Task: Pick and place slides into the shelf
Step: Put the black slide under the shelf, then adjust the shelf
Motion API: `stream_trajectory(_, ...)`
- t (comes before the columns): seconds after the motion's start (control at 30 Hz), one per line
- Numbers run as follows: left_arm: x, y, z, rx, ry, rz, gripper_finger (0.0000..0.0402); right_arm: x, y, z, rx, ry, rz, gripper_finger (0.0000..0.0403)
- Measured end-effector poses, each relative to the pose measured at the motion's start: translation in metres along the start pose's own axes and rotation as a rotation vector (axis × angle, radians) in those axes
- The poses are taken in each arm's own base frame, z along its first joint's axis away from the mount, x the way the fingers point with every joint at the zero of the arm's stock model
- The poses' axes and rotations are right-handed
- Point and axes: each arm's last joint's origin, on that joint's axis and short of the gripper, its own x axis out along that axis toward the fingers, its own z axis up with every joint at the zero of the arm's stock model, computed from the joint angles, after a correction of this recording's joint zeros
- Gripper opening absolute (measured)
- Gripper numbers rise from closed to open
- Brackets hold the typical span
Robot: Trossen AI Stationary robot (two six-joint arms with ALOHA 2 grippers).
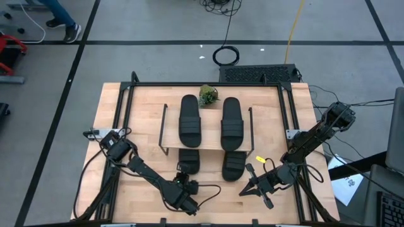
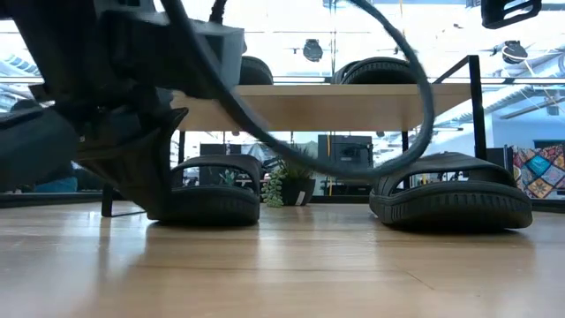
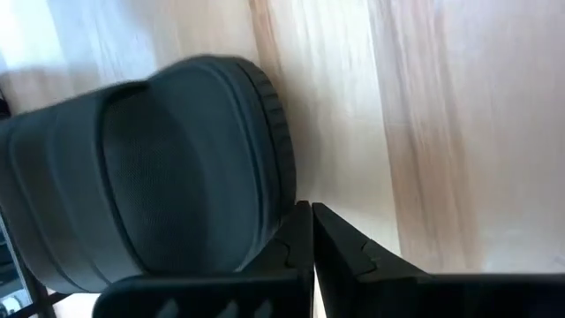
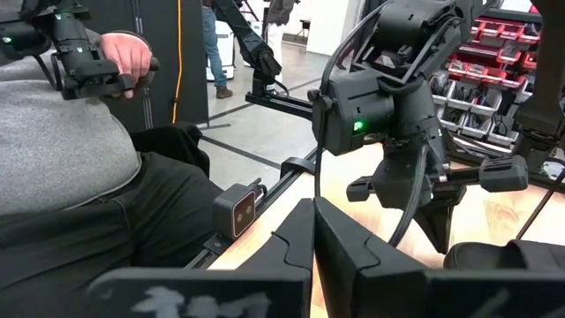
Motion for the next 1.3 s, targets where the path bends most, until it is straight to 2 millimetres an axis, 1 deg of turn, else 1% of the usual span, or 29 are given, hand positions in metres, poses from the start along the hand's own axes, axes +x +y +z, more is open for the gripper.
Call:
stream_trajectory(0.1, 0.001, -0.003, -0.003, 0.030, 0.012, -0.010, 0.0000, 0.000, 0.000, 0.000, 0.000, 0.000, 0.000, 0.0000)
stream_trajectory(0.17, -0.004, -0.009, -0.006, 0.072, 0.004, -0.015, 0.0000, 0.000, 0.000, 0.000, 0.000, 0.000, 0.000, 0.0000)
stream_trajectory(0.27, -0.017, -0.023, -0.012, 0.148, -0.019, -0.022, 0.0000, 0.000, 0.000, 0.000, 0.000, 0.001, 0.000, 0.0000)
stream_trajectory(0.37, -0.038, -0.036, -0.020, 0.199, -0.042, 0.001, 0.0000, 0.000, 0.000, -0.001, -0.001, 0.005, 0.000, 0.0000)
stream_trajectory(0.43, -0.053, -0.041, -0.030, 0.199, -0.057, 0.085, 0.0000, 0.000, 0.000, -0.001, -0.002, 0.007, 0.001, 0.0000)
stream_trajectory(0.5, -0.068, -0.044, -0.042, 0.174, -0.079, 0.205, 0.0000, 0.000, 0.001, -0.001, -0.005, 0.006, 0.009, 0.0000)
stream_trajectory(0.57, -0.079, -0.046, -0.057, 0.127, -0.114, 0.333, 0.0000, -0.001, 0.005, 0.001, -0.061, -0.009, 0.043, 0.0000)
stream_trajectory(0.6, -0.083, -0.049, -0.063, 0.097, -0.152, 0.361, 0.0000, -0.003, 0.008, 0.002, -0.093, -0.024, 0.060, 0.0000)
stream_trajectory(0.67, -0.091, -0.049, -0.073, 0.055, -0.236, 0.353, 0.0000, -0.005, 0.016, 0.006, -0.141, -0.064, 0.077, 0.0000)
stream_trajectory(0.73, -0.098, -0.041, -0.081, -0.029, -0.284, 0.385, 0.0000, -0.010, 0.021, 0.010, -0.161, -0.088, 0.066, 0.0000)
stream_trajectory(0.83, -0.095, -0.026, -0.096, -0.123, -0.365, 0.416, 0.0000, -0.018, 0.026, 0.015, -0.173, -0.069, 0.020, 0.0000)
stream_trajectory(0.9, -0.096, -0.006, -0.106, -0.208, -0.405, 0.442, 0.0000, -0.022, 0.026, 0.017, -0.162, -0.044, -0.027, 0.0000)
stream_trajectory(1.0, -0.097, 0.019, -0.126, -0.321, -0.544, 0.476, 0.0000, -0.024, 0.024, 0.019, -0.151, -0.042, -0.044, 0.0000)
stream_trajectory(1.07, -0.103, 0.033, -0.136, -0.373, -0.675, 0.477, 0.0000, -0.024, 0.022, 0.020, -0.168, -0.048, -0.016, 0.0000)
stream_trajectory(1.13, -0.112, 0.050, -0.151, -0.426, -0.761, 0.470, 0.0000, -0.023, 0.019, 0.022, -0.190, -0.066, 0.033, 0.0000)
stream_trajectory(1.2, -0.114, 0.070, -0.164, -0.529, -0.784, 0.429, 0.0000, -0.021, 0.014, 0.023, -0.194, -0.072, 0.046, 0.0000)
stream_trajectory(1.3, -0.106, 0.095, -0.182, -0.660, -0.747, 0.378, 0.0000, -0.019, 0.006, 0.023, -0.163, -0.066, 0.016, 0.0000)
